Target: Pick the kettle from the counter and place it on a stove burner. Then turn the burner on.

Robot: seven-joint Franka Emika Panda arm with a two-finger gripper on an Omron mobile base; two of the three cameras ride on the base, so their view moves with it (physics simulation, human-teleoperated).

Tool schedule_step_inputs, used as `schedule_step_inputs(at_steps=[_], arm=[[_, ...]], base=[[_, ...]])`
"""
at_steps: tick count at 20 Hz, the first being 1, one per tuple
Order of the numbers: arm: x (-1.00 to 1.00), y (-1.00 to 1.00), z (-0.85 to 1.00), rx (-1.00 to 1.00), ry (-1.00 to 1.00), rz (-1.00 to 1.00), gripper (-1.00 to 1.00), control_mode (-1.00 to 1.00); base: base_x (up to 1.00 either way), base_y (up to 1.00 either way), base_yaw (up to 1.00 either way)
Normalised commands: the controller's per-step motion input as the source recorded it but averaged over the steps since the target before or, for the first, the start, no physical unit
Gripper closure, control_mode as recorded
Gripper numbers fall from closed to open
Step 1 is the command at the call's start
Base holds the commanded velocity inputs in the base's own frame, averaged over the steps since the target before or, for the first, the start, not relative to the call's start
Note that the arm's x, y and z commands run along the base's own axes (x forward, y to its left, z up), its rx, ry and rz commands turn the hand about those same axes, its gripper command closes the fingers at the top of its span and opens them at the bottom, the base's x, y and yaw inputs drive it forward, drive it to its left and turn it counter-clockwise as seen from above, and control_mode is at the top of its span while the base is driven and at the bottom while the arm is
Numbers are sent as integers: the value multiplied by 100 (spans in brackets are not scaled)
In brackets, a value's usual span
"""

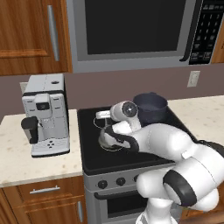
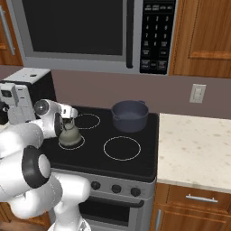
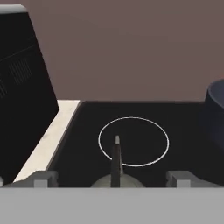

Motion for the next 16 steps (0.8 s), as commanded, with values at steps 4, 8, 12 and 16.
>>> schedule_step_inputs(at_steps=[4, 8, 12, 16], arm=[[-100, 0, 0, 0, -33, 0, -100, -100], [-100, -3, 0, 0, -36, 0, -100, -100], [-100, -5, 4, 0, -32, 0, -100, -100], [-100, 0, 21, 0, -19, 0, -100, -100]], base=[[0, 0, 0], [0, 0, 0], [0, 0, 0], [0, 0, 0]])
